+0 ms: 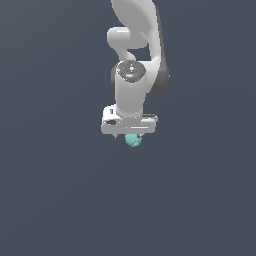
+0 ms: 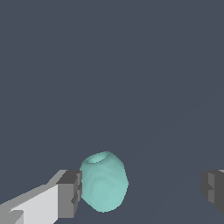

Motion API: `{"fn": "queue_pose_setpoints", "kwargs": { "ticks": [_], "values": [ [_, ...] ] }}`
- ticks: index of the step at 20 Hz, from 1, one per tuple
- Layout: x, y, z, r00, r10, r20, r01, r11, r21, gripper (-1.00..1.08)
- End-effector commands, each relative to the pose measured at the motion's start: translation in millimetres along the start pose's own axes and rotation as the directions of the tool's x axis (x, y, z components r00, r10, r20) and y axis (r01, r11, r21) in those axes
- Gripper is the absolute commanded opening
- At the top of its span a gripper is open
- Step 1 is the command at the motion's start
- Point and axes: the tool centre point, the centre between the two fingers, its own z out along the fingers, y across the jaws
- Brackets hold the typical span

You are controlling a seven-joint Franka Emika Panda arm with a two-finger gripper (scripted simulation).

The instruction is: Pick up the object and move it to a goal position.

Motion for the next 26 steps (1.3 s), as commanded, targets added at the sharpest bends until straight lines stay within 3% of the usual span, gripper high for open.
{"fn": "queue_pose_setpoints", "kwargs": {
  "ticks": [1,16,26],
  "values": [
    [0,0,0,1.0,0.0,0.0,0.0,1.0,0.0,1.0],
    [6,9,-7,1.0,-0.009,-0.01,0.009,1.0,-0.011,1.0],
    [-10,-2,14,0.997,-0.07,-0.014,0.07,0.998,-0.002,1.0]
  ]
}}
